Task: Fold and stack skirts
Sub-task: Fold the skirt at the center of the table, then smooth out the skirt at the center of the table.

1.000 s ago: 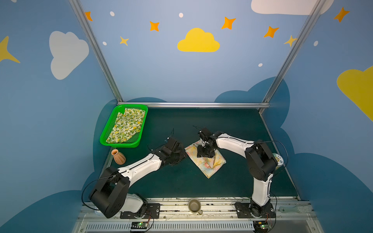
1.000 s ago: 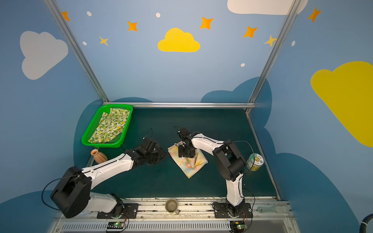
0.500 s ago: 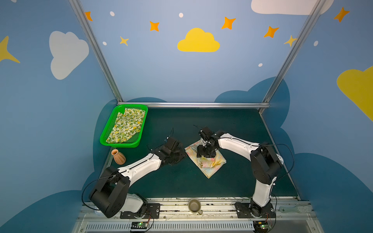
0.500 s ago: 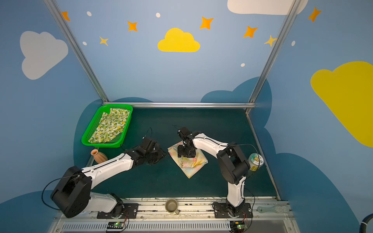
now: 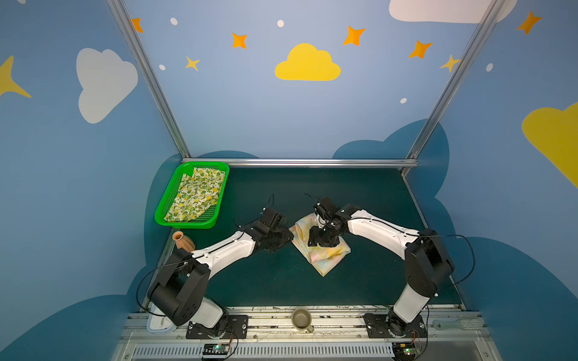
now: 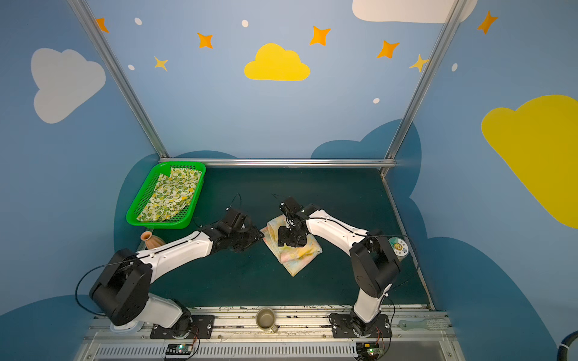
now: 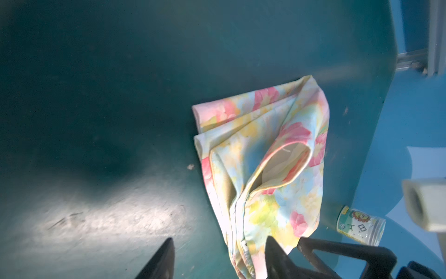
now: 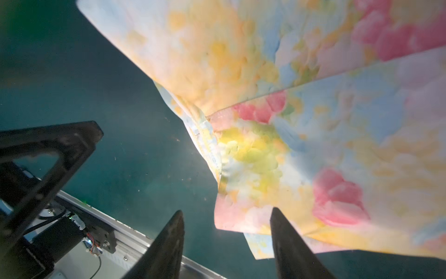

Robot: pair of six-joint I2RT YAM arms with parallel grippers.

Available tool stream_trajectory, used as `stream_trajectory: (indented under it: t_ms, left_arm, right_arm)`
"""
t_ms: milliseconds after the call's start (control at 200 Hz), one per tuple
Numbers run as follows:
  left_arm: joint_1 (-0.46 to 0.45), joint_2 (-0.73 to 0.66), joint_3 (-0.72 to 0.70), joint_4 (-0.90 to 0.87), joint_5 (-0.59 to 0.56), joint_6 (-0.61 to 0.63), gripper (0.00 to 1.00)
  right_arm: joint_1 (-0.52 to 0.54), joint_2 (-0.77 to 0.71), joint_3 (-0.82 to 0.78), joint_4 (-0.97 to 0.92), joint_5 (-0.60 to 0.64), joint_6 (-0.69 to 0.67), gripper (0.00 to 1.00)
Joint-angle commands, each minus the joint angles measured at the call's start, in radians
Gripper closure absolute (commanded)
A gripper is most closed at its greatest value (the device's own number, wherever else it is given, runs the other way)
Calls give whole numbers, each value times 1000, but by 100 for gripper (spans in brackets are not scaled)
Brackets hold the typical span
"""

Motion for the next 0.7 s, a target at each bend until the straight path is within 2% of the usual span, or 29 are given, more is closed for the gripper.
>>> stream_trajectory:
  t_ms: [0, 340, 691]
  left_arm:
    - [4, 48, 41, 3, 39, 34, 36]
    - [20, 143, 161, -10, 2, 57, 34]
    - [46, 218, 201, 42, 31, 30, 35]
  right_arm:
    - [15, -19, -29, -28, -1, -24, 49]
    - [121, 57, 39, -66, 145, -56, 57]
    - [186, 110, 50, -114, 286, -31, 72]
